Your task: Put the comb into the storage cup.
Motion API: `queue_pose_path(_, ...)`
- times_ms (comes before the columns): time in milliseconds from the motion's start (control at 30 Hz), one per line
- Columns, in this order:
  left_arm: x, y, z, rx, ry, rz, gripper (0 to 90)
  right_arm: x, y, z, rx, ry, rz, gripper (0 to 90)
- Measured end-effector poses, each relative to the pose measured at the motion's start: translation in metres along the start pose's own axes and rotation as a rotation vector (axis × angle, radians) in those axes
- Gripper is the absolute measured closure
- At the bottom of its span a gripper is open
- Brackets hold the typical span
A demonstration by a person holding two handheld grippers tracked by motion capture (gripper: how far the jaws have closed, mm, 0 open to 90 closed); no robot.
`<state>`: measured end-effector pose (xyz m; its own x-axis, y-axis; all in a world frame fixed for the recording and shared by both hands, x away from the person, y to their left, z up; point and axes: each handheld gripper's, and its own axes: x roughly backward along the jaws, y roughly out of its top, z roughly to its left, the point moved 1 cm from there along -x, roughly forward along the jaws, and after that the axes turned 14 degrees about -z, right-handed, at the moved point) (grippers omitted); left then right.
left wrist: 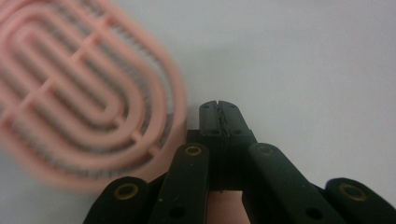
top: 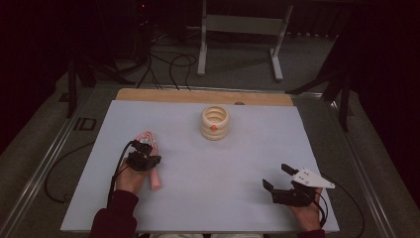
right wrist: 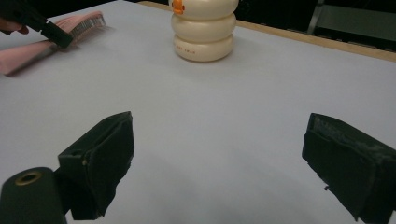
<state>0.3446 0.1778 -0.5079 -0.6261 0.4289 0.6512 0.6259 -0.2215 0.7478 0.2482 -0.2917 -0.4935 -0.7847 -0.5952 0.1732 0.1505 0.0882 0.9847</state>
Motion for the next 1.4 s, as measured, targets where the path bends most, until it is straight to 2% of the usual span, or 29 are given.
queue_pose_path(367, 0.013, -0.011, 0.004, -0.014, -0.001, 0.021, 89.7, 0.000, 0.000, 0.001, -0.002, 0.002, 0.002, 9.3)
queue_pose_path(767, 0.028, -0.023, 0.010, -0.013, 0.003, 0.018, 88.8, -0.001, 0.000, 0.001, 0.003, 0.006, 0.003, 9.3)
queue_pose_path(1133, 0.029, -0.024, 0.009, -0.022, -0.004, 0.008, 88.3, -0.001, 0.000, 0.001, 0.004, 0.007, 0.004, 9.3)
queue_pose_path(1233, 0.033, -0.022, 0.003, -0.046, -0.023, -0.016, 88.1, -0.001, 0.000, 0.001, 0.004, 0.008, 0.003, 9.3)
queue_pose_path(1333, 0.034, -0.021, 0.002, -0.049, -0.025, -0.026, 86.8, -0.001, 0.000, 0.001, 0.004, 0.007, 0.003, 9.3)
queue_pose_path(1400, 0.044, -0.015, -0.003, -0.080, -0.051, -0.103, 80.8, -0.001, 0.000, 0.001, 0.003, 0.006, 0.003, 9.3)
